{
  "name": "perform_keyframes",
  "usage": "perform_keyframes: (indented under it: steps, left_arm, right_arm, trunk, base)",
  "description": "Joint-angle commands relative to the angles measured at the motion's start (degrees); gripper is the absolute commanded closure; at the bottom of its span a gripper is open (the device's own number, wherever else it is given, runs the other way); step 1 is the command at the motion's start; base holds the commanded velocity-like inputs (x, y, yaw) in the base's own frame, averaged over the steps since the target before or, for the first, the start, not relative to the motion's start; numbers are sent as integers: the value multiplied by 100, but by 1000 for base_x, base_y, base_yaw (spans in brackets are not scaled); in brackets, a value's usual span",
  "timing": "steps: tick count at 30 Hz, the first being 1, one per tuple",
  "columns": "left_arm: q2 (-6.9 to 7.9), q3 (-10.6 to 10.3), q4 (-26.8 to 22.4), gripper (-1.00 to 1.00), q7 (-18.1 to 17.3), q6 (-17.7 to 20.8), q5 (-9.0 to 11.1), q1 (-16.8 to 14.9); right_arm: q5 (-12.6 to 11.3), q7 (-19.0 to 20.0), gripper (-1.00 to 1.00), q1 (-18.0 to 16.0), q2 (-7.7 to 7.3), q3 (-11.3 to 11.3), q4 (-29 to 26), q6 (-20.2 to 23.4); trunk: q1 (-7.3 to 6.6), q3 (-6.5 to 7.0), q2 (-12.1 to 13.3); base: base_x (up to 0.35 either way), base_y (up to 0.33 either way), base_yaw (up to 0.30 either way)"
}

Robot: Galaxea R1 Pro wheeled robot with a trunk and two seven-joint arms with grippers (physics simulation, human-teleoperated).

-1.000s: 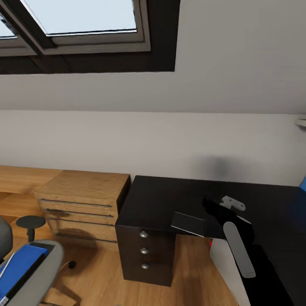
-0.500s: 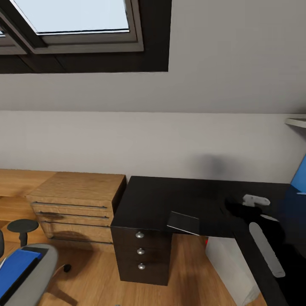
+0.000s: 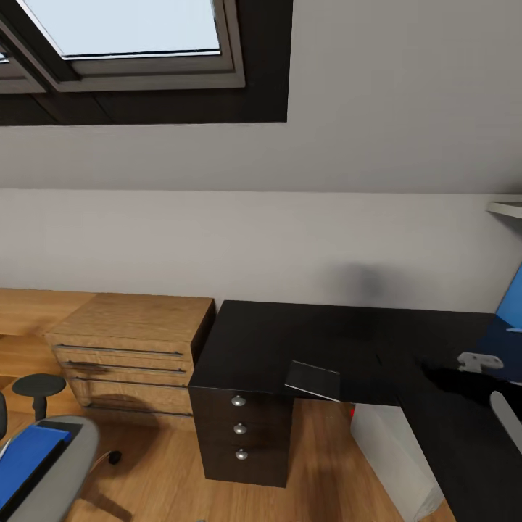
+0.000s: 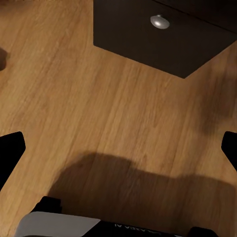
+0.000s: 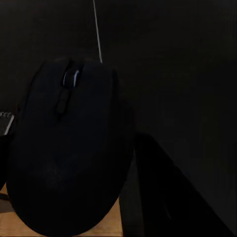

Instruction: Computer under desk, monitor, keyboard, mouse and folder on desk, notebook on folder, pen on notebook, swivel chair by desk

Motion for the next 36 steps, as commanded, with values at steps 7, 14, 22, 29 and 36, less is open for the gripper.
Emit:
perform_keyframes:
  steps: [7, 14, 22, 29, 36]
  left_arm:
    - [3, -27, -16, -100, 38, 23, 45, -1]
    - [11, -22, -14, -100, 25, 23, 45, 0]
    - [3, -21, 1, -100, 20, 23, 55, -1]
    - [2, -24, 80, -100, 12, 23, 54, -2]
    - [3, -23, 81, -100, -3, 23, 46, -1]
  right_arm:
    - [505, 283, 100, -7, -251, -271, 1232, -386]
    - [683, 479, 100, -13, -387, -331, 1673, -629]
    - [691, 449, 100, -13, -362, -774, 1624, -551]
    - [688, 440, 100, -13, -362, -807, 1625, -585]
    - [688, 432, 100, -13, -362, -797, 1624, -590]
  trunk:
    - [1, -7, -6]
    - [1, -7, -6]
    - [1, -7, -6]
    - [1, -7, -6]
    - [1, -7, -6]
  base:
    - [0, 0, 0]
    - [0, 0, 0]
    - [-77, 0, 0]
    - [-236, -129, 0]
    - [-40, -180, -4]
